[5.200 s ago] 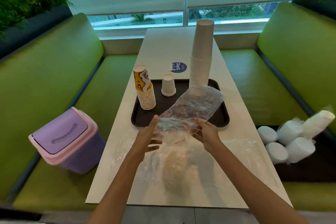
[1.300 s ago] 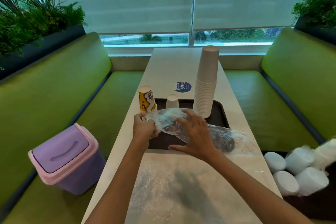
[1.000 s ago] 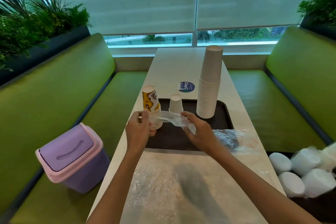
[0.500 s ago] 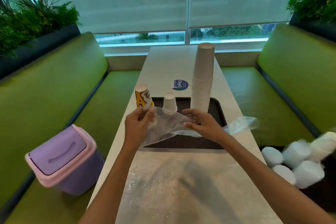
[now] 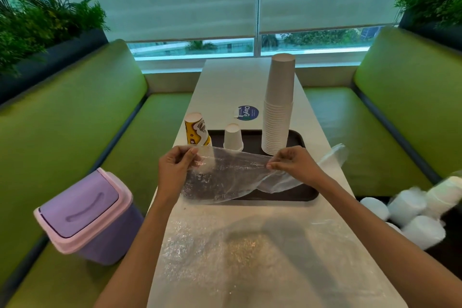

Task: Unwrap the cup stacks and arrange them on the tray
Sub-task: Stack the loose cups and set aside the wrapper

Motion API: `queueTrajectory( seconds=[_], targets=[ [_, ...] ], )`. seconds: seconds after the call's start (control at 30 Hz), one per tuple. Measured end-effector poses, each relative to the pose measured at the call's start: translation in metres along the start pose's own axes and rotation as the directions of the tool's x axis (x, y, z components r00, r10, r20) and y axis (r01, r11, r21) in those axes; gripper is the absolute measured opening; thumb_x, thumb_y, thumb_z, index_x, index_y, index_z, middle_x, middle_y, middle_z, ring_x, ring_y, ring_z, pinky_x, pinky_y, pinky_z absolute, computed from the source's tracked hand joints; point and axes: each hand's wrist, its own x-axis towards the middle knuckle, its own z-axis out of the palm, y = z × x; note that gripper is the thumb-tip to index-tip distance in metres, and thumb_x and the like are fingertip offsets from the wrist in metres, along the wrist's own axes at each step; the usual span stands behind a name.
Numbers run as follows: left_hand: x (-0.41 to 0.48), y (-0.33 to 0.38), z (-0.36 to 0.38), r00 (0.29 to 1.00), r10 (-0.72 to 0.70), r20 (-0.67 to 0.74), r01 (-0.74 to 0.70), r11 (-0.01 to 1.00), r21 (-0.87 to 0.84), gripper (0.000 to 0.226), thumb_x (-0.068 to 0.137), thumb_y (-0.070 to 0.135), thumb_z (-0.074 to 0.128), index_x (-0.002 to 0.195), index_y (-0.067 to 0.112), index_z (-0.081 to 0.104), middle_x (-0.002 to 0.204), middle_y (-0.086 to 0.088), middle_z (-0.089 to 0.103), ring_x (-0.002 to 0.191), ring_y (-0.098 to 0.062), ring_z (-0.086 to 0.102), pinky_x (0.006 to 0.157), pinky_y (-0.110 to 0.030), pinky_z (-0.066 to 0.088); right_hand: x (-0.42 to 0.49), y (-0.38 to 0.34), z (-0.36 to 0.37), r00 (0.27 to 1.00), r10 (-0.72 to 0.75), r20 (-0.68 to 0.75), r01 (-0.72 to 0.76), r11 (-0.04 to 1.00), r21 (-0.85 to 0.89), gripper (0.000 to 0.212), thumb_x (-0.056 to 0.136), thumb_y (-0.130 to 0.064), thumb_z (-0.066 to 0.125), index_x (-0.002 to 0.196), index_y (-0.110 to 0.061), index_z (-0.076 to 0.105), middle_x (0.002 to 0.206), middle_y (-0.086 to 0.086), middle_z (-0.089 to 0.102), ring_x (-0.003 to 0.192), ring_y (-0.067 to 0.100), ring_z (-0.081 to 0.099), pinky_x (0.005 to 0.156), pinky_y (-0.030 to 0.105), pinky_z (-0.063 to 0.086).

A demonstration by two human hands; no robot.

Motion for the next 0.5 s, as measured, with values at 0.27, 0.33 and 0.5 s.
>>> queueTrajectory(
  seconds=[0.27, 0.33, 0.5],
  targets=[
    [0.001, -0.003, -0.010, 0.996, -0.046, -0.072, 0.046, 0.999, 0.012, 0.009, 0.091, 0.004, 0.057, 0.095, 0.004, 0.064, 0.075, -0.003, 0.066, 0.053, 0.002, 0.059, 0.048, -0.011, 0.045, 0.002, 0.006, -0.007, 0.998, 0.003, 0.062, 0.000, 0.999, -0.043, 0.006, 0.084, -0.013, 0.071, 0.089, -0.012, 0.074, 0.086, 0.005, 0.074, 0.081, 0.013, 0.069, 0.081, 0.023, 0.054],
    [0.003, -0.005, -0.015, 0.995, -0.051, -0.081, 0.054, 0.998, 0.026, 0.008, 0.090, 0.006, 0.058, 0.089, 0.010, 0.065, 0.069, 0.003, 0.067, 0.053, 0.001, 0.059, 0.049, -0.011, 0.045, 0.000, 0.007, -0.011, 0.996, 0.028, 0.088, -0.019, 0.995, -0.098, 0.009, 0.087, -0.010, 0.068, 0.092, -0.014, 0.074, 0.090, 0.006, 0.074, 0.080, 0.009, 0.069, 0.079, 0.016, 0.052],
    [0.005, -0.009, -0.023, 0.995, -0.067, -0.069, 0.072, 0.995, 0.065, 0.012, 0.090, 0.007, 0.059, 0.084, 0.016, 0.065, 0.074, -0.002, 0.065, 0.058, -0.005, 0.057, 0.052, -0.012, 0.044, -0.002, 0.000, -0.014, 0.998, 0.050, 0.036, -0.044, 0.990, -0.137, 0.012, 0.082, -0.001, 0.071, 0.088, -0.012, 0.074, 0.081, 0.002, 0.072, 0.074, 0.003, 0.066, 0.077, 0.012, 0.052]
  ],
)
